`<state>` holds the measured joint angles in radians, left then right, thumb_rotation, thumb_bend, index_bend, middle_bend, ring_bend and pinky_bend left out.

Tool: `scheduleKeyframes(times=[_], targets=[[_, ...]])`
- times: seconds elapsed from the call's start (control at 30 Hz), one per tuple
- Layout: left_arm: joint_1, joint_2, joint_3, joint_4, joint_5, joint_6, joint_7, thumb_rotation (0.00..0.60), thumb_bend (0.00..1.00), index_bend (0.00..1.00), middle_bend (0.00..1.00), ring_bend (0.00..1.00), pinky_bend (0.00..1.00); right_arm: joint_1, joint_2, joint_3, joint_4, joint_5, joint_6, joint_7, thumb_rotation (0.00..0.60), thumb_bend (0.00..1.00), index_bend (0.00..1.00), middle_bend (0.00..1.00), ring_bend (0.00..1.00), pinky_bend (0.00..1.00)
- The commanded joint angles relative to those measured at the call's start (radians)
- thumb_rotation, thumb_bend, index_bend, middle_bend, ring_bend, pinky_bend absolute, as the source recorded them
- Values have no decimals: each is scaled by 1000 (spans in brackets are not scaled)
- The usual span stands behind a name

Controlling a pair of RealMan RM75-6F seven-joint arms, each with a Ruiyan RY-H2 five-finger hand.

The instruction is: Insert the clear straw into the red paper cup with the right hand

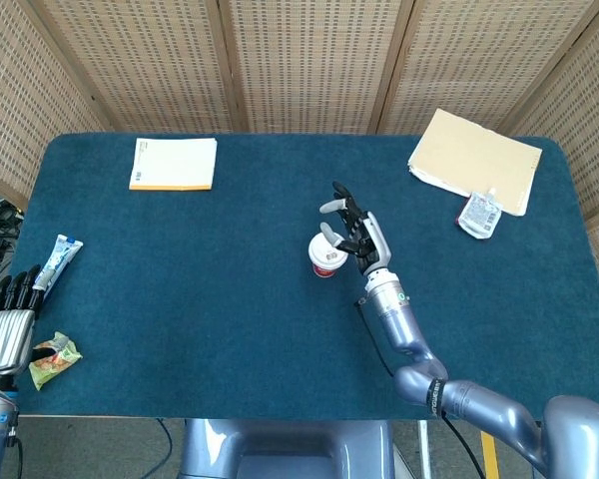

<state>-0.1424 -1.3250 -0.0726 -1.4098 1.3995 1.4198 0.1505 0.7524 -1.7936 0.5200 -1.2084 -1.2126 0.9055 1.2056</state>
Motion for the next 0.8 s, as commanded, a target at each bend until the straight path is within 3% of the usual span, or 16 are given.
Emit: scheduleKeyframes(times=[0.03,0.2,0.37,0.47,0.57,0.8], targets=[[1,2,-1,-2,0,3,-3,600,51,0,0,0,0,-10,27,-4,-14,-13,5,-7,600,541,454,84,0,0],[6,9,-3,-8,4,14,-17,600,52,0,0,0,0,-69,135,-38,-70,-64,50,-58,600,505,418,39,0,0],[11,15,-1,-14,17,29,-30,600,51,0,0,0,0,-155,261,-111,-128,-146,144,-190,600,430,363,5,0,0],[17,18,3,-20,33,49,-34,600,52,0,0,0,0,-233,372,-197,-165,-216,208,-327,600,367,257,0,0,0],[24,20,5,-26,49,72,-29,600,52,0,0,0,0,-289,422,-256,-161,-249,271,-493,600,319,187,0,0,0],[38,19,11,-39,76,115,-2,600,51,0,0,0,0,-399,441,-353,-116,-286,423,-907,600,268,50,0,0,0]])
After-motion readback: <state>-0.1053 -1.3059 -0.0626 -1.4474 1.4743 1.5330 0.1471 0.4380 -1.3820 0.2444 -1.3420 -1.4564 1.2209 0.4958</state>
